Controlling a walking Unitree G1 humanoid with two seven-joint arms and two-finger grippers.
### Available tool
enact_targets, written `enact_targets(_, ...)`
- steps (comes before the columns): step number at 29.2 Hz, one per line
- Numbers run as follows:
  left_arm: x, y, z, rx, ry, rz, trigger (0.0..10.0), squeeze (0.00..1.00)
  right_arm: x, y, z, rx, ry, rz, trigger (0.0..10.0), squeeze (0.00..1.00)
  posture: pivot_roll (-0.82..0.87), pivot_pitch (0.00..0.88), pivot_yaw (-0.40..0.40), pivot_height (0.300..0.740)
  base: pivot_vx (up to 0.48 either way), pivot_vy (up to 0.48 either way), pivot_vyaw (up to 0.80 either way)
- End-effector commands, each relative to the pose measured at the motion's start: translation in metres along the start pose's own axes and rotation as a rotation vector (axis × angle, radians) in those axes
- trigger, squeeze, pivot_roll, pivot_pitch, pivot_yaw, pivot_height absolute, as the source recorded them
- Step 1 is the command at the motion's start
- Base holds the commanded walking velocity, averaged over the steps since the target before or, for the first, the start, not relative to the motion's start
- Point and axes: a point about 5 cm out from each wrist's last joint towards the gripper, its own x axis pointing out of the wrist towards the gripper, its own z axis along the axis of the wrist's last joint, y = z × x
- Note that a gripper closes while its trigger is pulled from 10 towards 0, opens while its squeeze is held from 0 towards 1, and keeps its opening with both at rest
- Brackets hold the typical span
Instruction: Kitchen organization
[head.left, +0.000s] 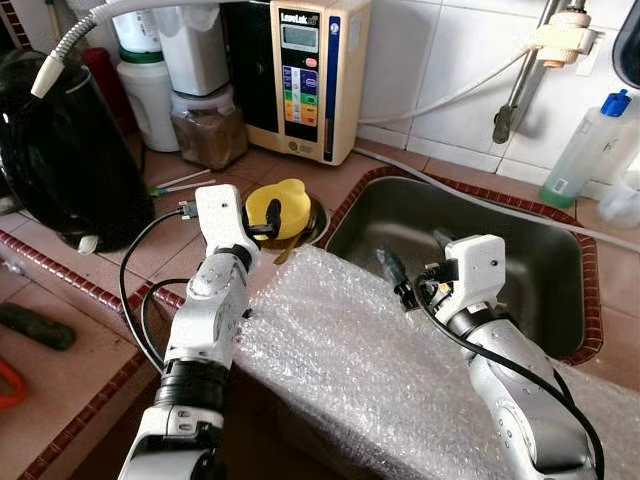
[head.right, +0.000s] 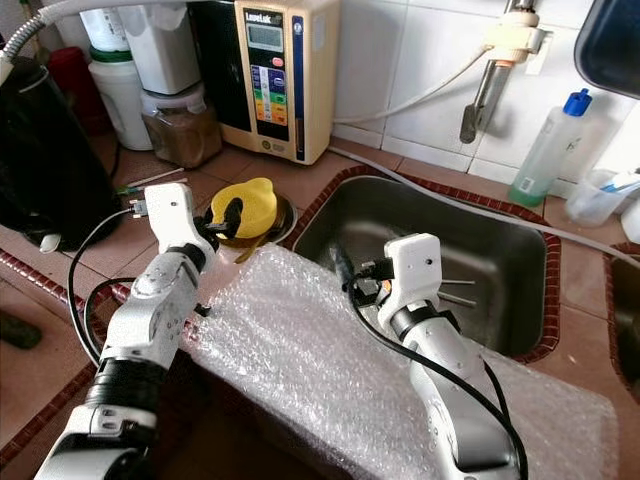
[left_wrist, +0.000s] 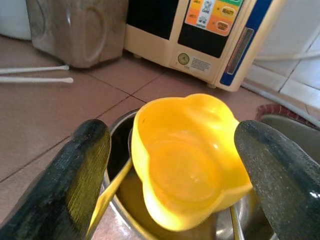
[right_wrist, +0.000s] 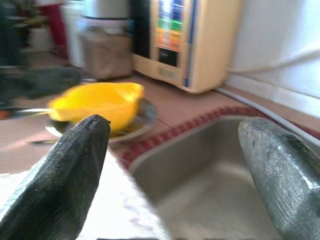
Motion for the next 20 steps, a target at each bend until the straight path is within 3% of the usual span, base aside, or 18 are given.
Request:
enact_targets(1, 0.004, 0.002, -0.002, -0.026, 0.040, 0.025, 10.0, 0.00, -0.001, 0.008, 0.004, -0.002, -0.002, 0.056, 10.0, 0.00, -0.07, 0.000, 0.014, 0.740, 0.000, 0.000, 0.00)
enact_targets(8, 0.014, 0.007, -0.009, -0.094, 0.135, 0.081, 10.0, 0.00, 0.000, 0.011, 0.005, -0.016, 0.002, 0.063, 10.0, 0.00, -0.07, 0.000, 0.020, 0.740, 0.000, 0.000, 0.00)
enact_targets(13, 0.018, 0.008, -0.008, -0.111, 0.142, 0.095, 10.0, 0.00, 0.000, 0.015, 0.004, -0.033, 0.009, 0.091, 10.0, 0.00, -0.08, 0.000, 0.023, 0.740, 0.000, 0.000, 0.00)
enact_targets(14, 0.019, 0.008, -0.008, -0.109, 0.145, 0.094, 4.7, 0.00, 0.000, 0.015, 0.004, -0.033, 0.009, 0.092, 10.0, 0.00, -0.07, 0.000, 0.021, 0.740, 0.000, 0.000, 0.00)
enact_targets(15, 0.019, 0.008, -0.008, -0.108, 0.146, 0.094, 4.7, 0.00, 0.000, 0.015, 0.004, -0.033, 0.009, 0.092, 10.0, 0.00, -0.07, 0.000, 0.021, 0.740, 0.000, 0.000, 0.00)
enact_targets(16, 0.019, 0.007, -0.008, -0.113, 0.147, 0.093, 3.5, 0.00, 0.000, 0.016, 0.004, -0.034, 0.008, 0.094, 10.0, 0.00, -0.07, 0.000, 0.019, 0.740, 0.000, 0.000, 0.00)
enact_targets(17, 0.020, 0.007, -0.008, -0.114, 0.148, 0.094, 3.5, 0.00, 0.000, 0.016, 0.004, -0.034, 0.008, 0.094, 10.0, 0.00, -0.07, 0.000, 0.019, 0.740, 0.000, 0.000, 0.00)
enact_targets(18, 0.020, 0.006, -0.008, -0.108, 0.147, 0.092, 2.0, 0.00, 0.001, 0.016, 0.004, -0.036, 0.006, 0.095, 10.0, 0.00, -0.07, 0.000, 0.018, 0.740, 0.000, 0.000, 0.00)
enact_targets(20, 0.021, 0.005, -0.007, -0.114, 0.145, 0.090, 1.0, 0.00, 0.002, 0.015, 0.004, -0.038, 0.005, 0.096, 10.0, 0.00, -0.07, 0.000, 0.017, 0.740, 0.000, 0.000, 0.00)
